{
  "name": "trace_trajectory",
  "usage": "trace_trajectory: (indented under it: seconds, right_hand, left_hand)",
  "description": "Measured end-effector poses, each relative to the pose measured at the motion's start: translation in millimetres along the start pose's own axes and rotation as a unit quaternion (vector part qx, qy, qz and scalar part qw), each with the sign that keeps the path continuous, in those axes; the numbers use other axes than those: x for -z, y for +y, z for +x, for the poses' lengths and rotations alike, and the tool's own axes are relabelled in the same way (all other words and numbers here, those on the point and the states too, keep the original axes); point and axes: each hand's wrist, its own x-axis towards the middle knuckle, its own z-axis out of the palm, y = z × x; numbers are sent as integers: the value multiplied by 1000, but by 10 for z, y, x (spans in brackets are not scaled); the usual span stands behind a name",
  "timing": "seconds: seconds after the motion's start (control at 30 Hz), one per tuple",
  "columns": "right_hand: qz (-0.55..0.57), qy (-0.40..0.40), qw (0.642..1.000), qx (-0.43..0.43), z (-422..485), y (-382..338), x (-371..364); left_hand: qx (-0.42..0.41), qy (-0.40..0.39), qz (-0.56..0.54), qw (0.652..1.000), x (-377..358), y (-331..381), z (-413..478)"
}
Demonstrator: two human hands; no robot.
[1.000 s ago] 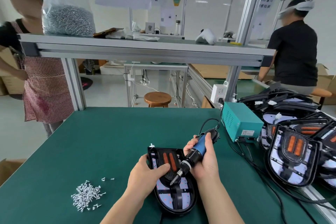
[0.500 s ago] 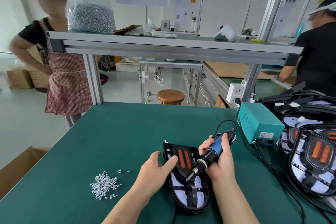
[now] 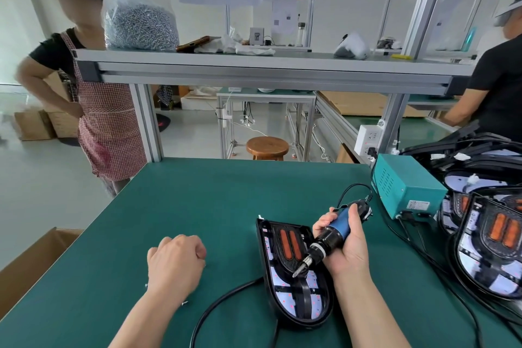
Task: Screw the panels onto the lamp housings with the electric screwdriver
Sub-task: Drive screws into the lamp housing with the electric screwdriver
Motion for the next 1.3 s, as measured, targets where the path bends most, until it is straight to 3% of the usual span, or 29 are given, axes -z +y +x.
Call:
trace_trajectory:
  seconds: [0.4,0.53,0.63,0.73,0.97,1.3]
  right_hand:
    - [-1,1,1000,8,-28,8,-14]
    - [3,2,1000,3,-24,9,-6]
    - [12,6,1000,-2,-19,3,-19]
    - [35,10,999,-12,-17,-6,-36]
    - [70,25,997,20,-6,-51,-56]
    - [79,33,996,29,44,-68,-3]
  left_hand:
    - [-42,10,35,998,-111,30,-76]
    - [-41,44,-110,992,-103,188,-142]
    - [-66,49,-250,965,-28,402,-200]
    - [-112,32,-321,940,41,654,-287]
    - [-192,-1,-326,926,-39,994,-502]
    - [-163,-27,-355,920,-81,1046,-573]
